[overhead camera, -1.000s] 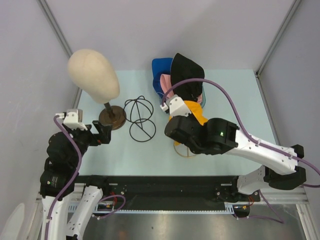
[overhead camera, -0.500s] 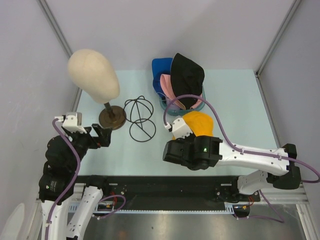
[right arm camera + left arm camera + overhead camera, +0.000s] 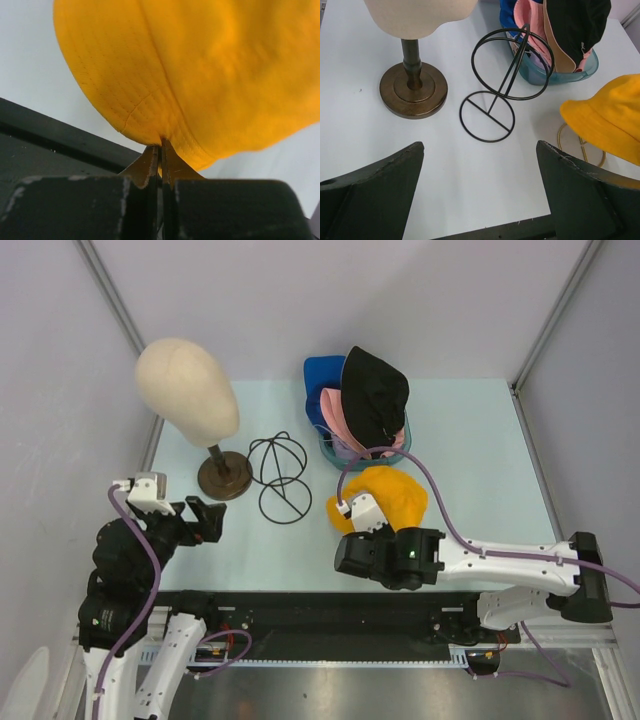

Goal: Stack the hats

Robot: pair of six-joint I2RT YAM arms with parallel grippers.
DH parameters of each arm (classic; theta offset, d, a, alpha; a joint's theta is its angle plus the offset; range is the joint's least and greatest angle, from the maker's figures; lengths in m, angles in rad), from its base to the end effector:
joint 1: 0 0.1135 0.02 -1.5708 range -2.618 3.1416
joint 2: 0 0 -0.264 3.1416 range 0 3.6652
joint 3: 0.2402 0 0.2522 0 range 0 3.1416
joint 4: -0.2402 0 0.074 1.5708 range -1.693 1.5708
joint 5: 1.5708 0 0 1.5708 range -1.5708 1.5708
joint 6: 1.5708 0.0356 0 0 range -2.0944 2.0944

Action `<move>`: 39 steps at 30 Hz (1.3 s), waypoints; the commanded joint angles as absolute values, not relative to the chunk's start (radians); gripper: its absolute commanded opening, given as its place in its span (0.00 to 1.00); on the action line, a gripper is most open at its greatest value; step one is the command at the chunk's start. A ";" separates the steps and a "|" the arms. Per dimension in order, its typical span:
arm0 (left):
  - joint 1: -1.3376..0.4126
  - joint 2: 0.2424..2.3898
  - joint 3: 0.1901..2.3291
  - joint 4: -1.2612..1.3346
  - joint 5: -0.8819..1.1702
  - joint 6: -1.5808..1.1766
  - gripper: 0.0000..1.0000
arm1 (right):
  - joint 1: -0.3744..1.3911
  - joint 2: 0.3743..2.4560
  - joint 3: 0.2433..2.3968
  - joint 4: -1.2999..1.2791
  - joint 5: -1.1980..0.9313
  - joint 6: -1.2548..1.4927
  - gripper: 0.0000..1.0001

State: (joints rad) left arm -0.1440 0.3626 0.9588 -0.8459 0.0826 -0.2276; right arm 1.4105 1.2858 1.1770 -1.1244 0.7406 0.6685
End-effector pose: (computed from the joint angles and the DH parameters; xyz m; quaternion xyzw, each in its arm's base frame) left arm 0.0473 -0.0098 0.3673 -0.0077 0.7894 -0.1453 0.5965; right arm 0.0603 0.2222 0.3053 -0.2765 0.8785 -0.0457 0.3869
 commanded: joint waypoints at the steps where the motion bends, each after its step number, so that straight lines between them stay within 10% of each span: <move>1: -0.149 0.350 0.956 -0.856 0.083 -0.238 1.00 | 1.388 1.319 1.098 -0.956 0.638 0.658 0.00; 39: -0.149 0.394 0.936 -0.793 0.011 -0.294 1.00 | 1.107 1.606 1.362 -0.854 0.658 0.403 0.00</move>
